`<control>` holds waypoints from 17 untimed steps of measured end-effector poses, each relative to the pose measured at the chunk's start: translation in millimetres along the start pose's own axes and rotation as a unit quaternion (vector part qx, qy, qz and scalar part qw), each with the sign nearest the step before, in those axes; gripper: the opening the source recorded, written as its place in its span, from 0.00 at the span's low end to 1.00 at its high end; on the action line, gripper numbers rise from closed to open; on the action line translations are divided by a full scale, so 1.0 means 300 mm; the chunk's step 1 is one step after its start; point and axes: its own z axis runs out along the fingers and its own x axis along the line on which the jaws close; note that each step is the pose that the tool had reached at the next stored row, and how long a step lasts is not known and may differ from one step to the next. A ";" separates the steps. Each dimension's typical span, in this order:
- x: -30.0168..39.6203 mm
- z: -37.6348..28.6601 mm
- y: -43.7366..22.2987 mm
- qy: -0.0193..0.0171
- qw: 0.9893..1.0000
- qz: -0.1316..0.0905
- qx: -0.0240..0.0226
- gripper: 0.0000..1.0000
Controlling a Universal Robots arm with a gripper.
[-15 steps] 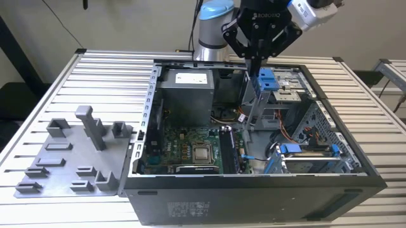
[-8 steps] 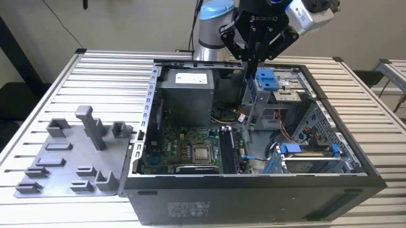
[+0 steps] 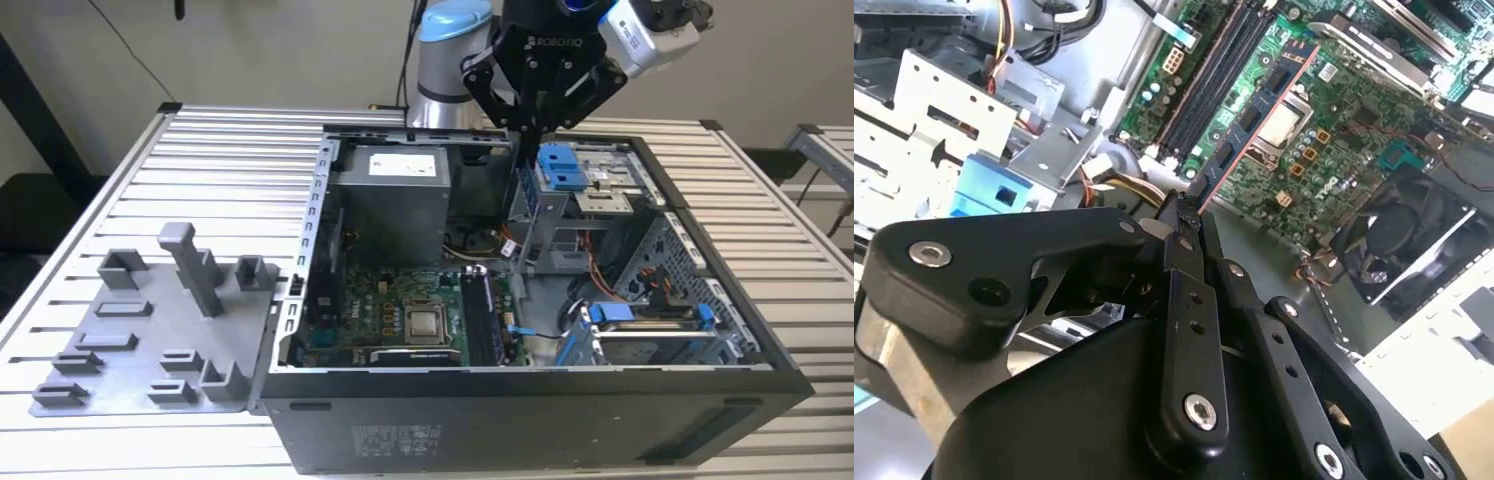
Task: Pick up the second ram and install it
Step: 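Insert the second ram into the second slot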
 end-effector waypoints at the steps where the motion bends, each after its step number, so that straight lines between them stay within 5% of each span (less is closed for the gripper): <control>1: 0.000 0.003 0.000 0.000 1.000 0.000 -0.001 0.14; 8: 0.001 0.018 -0.002 0.009 1.000 0.000 -0.004 0.14; 17: 0.001 0.039 -0.002 0.010 1.000 0.001 -0.006 0.14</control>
